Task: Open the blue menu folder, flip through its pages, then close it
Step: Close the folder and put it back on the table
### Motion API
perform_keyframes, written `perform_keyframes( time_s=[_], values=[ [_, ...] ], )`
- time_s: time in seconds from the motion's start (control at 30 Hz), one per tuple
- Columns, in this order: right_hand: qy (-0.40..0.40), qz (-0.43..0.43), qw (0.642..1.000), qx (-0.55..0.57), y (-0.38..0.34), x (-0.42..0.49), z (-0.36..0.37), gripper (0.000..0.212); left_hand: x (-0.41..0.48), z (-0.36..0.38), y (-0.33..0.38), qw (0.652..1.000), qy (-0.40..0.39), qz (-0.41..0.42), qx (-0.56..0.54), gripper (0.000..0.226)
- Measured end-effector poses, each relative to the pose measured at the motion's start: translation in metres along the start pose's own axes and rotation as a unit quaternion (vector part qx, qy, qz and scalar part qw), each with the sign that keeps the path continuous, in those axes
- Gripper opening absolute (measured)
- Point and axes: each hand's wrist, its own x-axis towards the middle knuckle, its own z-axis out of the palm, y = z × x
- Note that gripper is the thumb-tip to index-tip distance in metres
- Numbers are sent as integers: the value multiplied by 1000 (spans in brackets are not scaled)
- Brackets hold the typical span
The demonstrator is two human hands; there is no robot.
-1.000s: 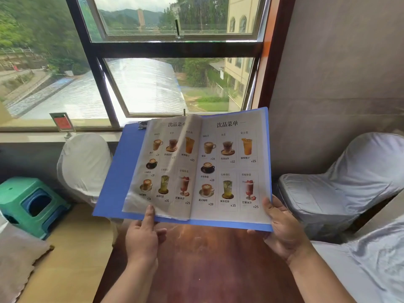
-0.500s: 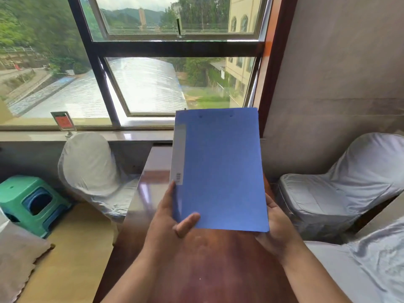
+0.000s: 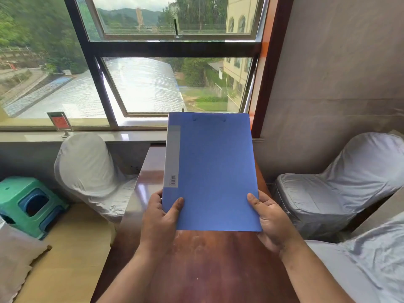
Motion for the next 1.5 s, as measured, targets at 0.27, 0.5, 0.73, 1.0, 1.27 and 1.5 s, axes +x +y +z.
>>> perform_keyframes(
  time_s=[0.27, 0.5, 0.73, 1.0, 1.27, 1.5],
  values=[
    [69, 42, 986, -148, 35, 0, -29, 23, -7, -11, -44, 981, -59, -76, 166, 27],
    [70, 208, 834, -506, 172, -66, -100, 5, -89, -38, -177, 870, -165, -234, 401, 30],
    [32, 341, 728, -594, 275, -136, -140, 20, -176, -55, -262, 754, -267, -319, 509, 37],
    [20, 324, 593, -737, 292, -143, -143, 41, -181, -51, -272, 632, -335, -235, 658, 54],
    [-106, 278, 612, -733, 315, -154, -104, 35, -185, -44, -275, 625, -353, -238, 654, 47],
    [-44, 299, 637, -709, 298, -172, -142, 31, -185, -9, -282, 631, -416, -201, 624, 40]
  ],
)
